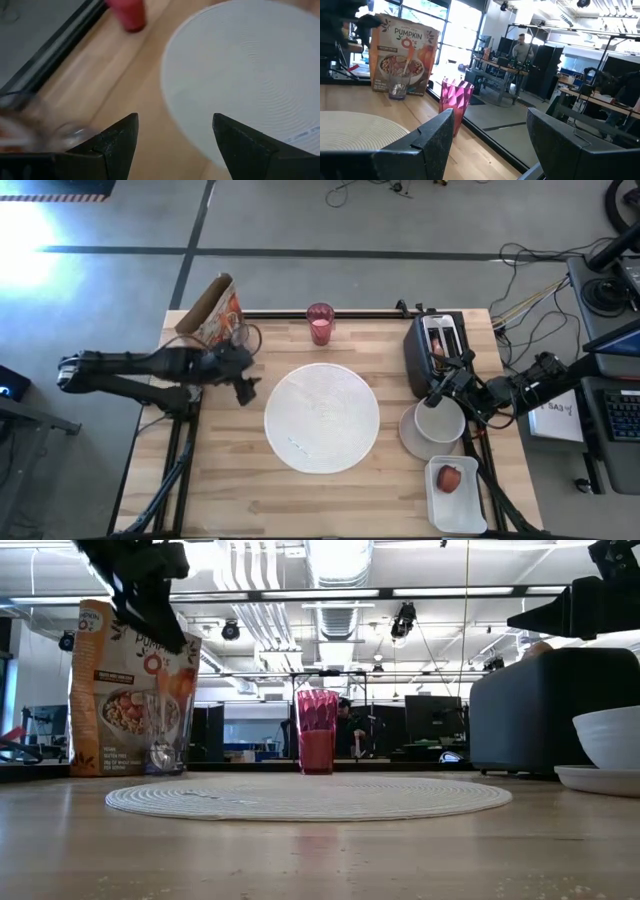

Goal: Arrange a breakfast setting
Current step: Move the transparent cup to the middle top

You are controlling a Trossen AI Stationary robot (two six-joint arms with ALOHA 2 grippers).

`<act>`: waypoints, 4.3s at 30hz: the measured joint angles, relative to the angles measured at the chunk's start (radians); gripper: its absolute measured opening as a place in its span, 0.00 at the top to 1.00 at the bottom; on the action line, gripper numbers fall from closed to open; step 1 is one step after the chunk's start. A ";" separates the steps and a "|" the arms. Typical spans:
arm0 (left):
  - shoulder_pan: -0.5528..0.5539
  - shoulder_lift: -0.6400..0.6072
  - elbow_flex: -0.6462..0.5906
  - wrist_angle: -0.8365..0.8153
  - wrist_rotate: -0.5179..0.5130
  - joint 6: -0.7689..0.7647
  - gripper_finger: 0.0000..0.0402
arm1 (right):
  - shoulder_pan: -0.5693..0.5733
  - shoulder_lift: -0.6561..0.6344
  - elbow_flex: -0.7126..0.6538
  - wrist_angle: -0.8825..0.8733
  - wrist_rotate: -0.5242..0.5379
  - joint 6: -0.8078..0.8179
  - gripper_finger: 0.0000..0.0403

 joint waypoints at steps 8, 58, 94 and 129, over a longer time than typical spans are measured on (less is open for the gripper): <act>0.193 0.108 0.188 -0.289 0.008 0.106 0.38 | 0.000 0.000 0.000 0.000 0.000 0.000 0.41; 0.520 0.447 0.167 -0.135 0.098 0.344 0.65 | 0.000 0.000 0.000 0.000 0.000 0.000 0.41; 0.370 0.542 0.390 -0.120 0.166 0.395 1.00 | 0.000 0.000 0.000 0.000 0.000 0.000 0.41; 0.384 0.827 0.560 -0.037 0.106 0.565 1.00 | 0.000 0.000 0.000 0.000 0.000 0.000 0.41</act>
